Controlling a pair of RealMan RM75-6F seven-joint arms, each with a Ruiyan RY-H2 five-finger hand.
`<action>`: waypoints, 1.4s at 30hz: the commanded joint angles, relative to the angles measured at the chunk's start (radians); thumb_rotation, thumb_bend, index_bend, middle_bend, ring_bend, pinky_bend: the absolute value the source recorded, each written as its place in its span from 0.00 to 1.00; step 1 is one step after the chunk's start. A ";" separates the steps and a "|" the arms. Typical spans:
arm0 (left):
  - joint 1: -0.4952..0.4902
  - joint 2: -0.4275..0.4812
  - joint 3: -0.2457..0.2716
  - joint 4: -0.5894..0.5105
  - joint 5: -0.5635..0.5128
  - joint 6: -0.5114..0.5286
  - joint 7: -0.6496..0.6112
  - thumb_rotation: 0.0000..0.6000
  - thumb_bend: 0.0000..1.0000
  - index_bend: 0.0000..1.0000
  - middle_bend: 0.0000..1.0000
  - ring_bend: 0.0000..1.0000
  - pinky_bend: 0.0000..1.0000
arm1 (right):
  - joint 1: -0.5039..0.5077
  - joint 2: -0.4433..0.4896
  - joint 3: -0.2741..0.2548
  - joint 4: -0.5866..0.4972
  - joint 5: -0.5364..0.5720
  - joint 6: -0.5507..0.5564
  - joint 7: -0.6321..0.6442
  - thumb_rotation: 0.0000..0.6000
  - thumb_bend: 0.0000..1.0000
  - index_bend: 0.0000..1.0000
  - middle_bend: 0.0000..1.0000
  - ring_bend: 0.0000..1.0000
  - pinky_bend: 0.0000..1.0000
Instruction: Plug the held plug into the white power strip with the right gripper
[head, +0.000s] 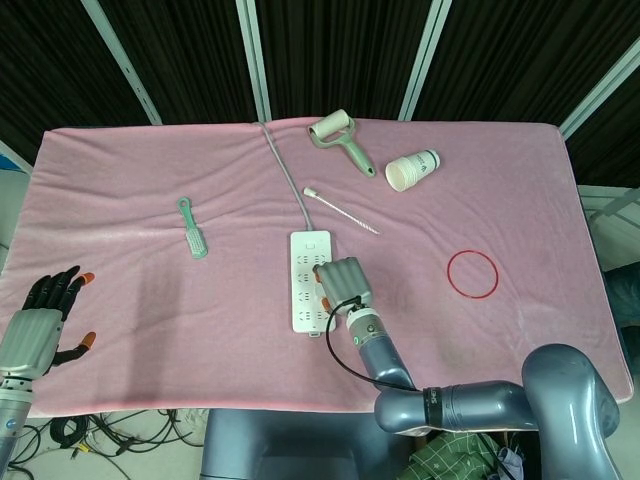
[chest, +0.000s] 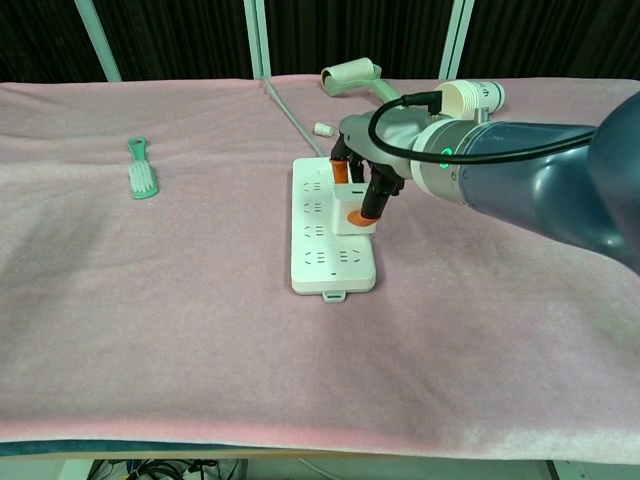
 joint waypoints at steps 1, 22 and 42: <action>0.000 0.000 0.000 0.000 -0.001 -0.001 -0.001 1.00 0.30 0.09 0.00 0.00 0.00 | 0.006 -0.005 -0.005 0.005 -0.003 0.006 -0.012 1.00 0.36 0.90 0.73 0.71 0.50; -0.001 0.002 0.001 -0.002 -0.002 -0.005 -0.001 1.00 0.30 0.09 0.00 0.00 0.00 | 0.015 -0.040 -0.018 0.031 0.012 0.006 -0.041 1.00 0.36 0.97 0.80 0.76 0.54; -0.001 0.001 0.001 -0.002 -0.005 -0.005 0.003 1.00 0.30 0.09 0.00 0.00 0.00 | 0.003 -0.047 -0.033 0.023 -0.004 0.002 -0.036 1.00 0.40 1.00 0.85 0.80 0.59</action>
